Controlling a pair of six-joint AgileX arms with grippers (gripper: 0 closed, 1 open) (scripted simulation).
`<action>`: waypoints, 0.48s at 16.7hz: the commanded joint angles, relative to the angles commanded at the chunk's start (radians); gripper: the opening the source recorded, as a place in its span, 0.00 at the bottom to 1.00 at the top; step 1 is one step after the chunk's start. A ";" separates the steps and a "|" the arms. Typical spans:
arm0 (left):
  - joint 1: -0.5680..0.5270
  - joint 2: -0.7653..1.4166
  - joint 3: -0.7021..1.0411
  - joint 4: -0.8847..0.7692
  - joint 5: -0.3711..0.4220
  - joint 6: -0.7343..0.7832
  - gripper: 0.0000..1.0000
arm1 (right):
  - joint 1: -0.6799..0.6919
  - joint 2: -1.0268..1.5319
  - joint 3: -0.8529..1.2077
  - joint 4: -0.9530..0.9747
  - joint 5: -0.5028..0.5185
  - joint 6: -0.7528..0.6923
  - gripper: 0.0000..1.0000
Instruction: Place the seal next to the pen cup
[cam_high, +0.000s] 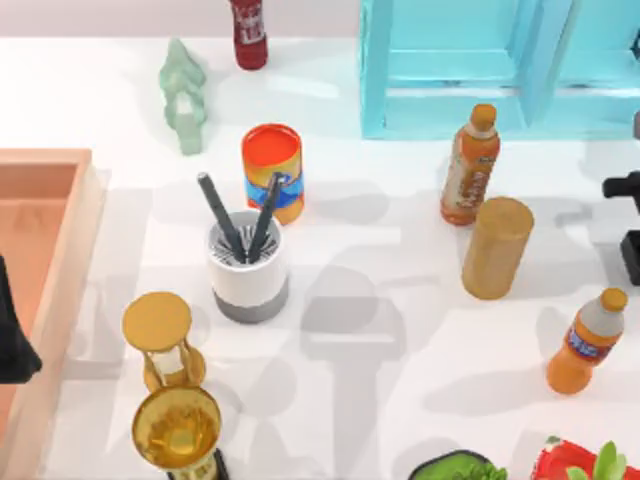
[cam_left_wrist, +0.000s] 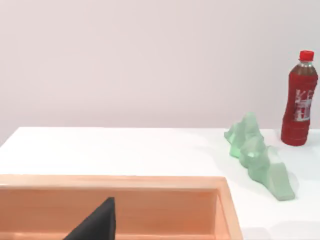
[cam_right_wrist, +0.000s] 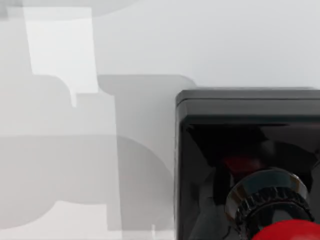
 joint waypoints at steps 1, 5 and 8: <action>0.000 0.000 0.000 0.000 0.000 0.000 1.00 | 0.000 0.000 0.000 0.000 0.000 0.000 0.00; 0.000 0.000 0.000 0.000 0.000 0.000 1.00 | 0.002 -0.001 0.003 -0.003 0.001 0.002 0.00; 0.000 0.000 0.000 0.000 0.000 0.000 1.00 | 0.040 0.013 0.072 -0.068 0.001 0.042 0.00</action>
